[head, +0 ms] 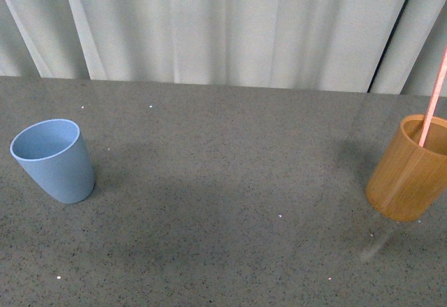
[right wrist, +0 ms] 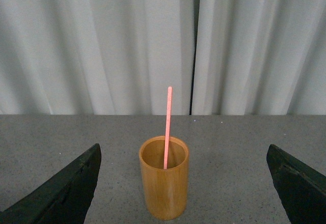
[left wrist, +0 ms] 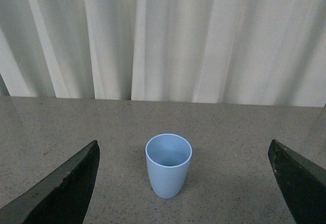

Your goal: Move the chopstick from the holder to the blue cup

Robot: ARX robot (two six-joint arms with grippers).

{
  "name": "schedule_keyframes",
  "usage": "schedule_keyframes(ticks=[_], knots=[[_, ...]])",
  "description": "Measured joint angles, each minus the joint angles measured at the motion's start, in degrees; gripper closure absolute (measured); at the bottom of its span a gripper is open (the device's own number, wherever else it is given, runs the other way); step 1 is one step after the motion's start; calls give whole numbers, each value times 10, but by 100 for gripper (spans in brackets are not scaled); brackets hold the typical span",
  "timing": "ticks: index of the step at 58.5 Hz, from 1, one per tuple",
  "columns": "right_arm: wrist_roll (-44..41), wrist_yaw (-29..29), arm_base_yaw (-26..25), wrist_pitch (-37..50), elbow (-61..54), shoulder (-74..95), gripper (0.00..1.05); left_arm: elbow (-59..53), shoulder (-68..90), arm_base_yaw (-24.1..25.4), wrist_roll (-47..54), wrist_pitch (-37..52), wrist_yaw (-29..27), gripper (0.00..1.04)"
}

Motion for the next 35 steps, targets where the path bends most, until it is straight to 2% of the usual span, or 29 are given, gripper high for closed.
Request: schedule_keyframes(ticks=[4, 14, 19, 26, 35], knots=[[0, 0, 0, 0, 0, 0, 10, 31, 82, 20, -23, -51, 32, 7], [0, 0, 0, 0, 0, 0, 10, 124, 334, 44, -24, 16, 50, 7], [0, 0, 0, 0, 0, 0, 10, 201, 460, 47, -6, 26, 35, 7], [0, 0, 0, 0, 0, 0, 10, 376, 682, 47, 27, -48, 25, 7], [0, 0, 0, 0, 0, 0, 10, 489, 801, 35, 42, -80, 10, 7]])
